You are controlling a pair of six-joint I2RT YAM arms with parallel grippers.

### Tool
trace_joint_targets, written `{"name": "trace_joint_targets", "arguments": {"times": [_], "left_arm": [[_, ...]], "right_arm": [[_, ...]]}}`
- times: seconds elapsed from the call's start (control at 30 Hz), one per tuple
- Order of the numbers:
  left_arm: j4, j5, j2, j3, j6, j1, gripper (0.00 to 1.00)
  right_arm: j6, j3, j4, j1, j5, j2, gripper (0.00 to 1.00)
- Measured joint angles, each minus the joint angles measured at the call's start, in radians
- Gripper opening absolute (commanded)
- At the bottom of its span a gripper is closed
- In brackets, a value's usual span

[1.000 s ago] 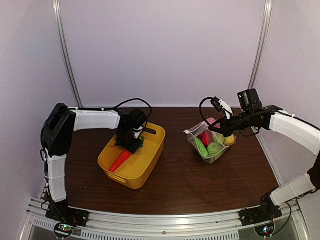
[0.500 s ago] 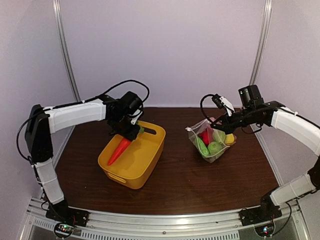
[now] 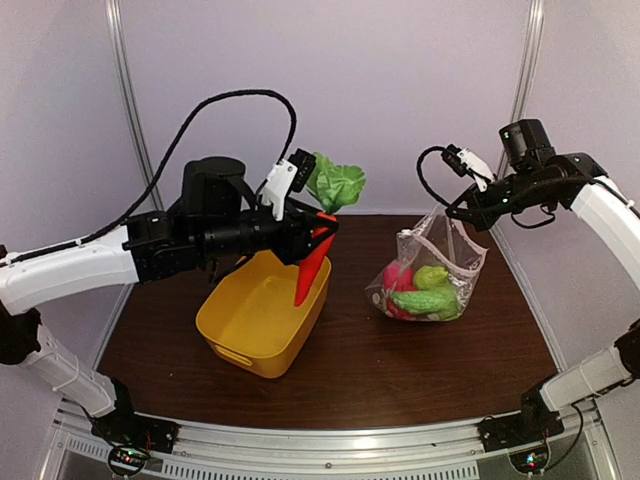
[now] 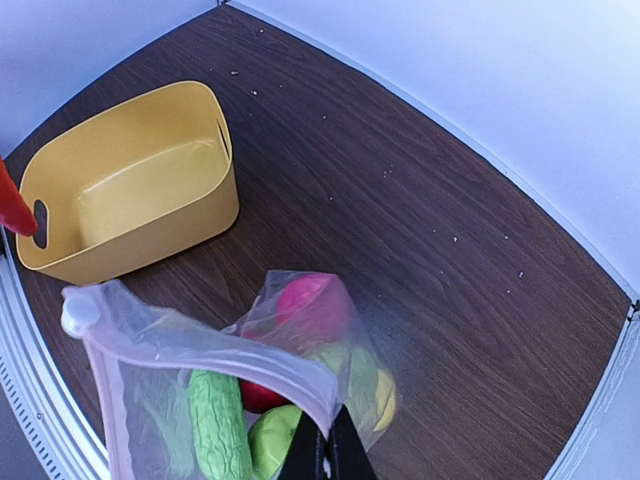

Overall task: Place the food in the zip-top bag and seal the zipper
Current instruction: Pick up the fake vegetable from the bin, then place the fake vegetable in the zipper food storage bag.

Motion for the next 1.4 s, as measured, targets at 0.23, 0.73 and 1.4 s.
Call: {"name": "trace_joint_targets", "arguments": {"times": [0.23,0.73,1.4], "left_arm": [[0.523,0.14,0.089,-0.065,-0.011,-0.084,0.22],[1.313,0.154,0.453,0.045,-0.207,-0.135,0.15],[1.427,-0.209,0.657,0.139,0.021,-0.203,0.15]], "right_arm": [[0.008,0.02,-0.075,0.002,-0.01,0.014,0.0],[0.092,0.035,-0.098,0.016,-0.061,0.021,0.0],[0.225,0.084,-0.087,0.016,-0.176,0.027,0.0]]}}
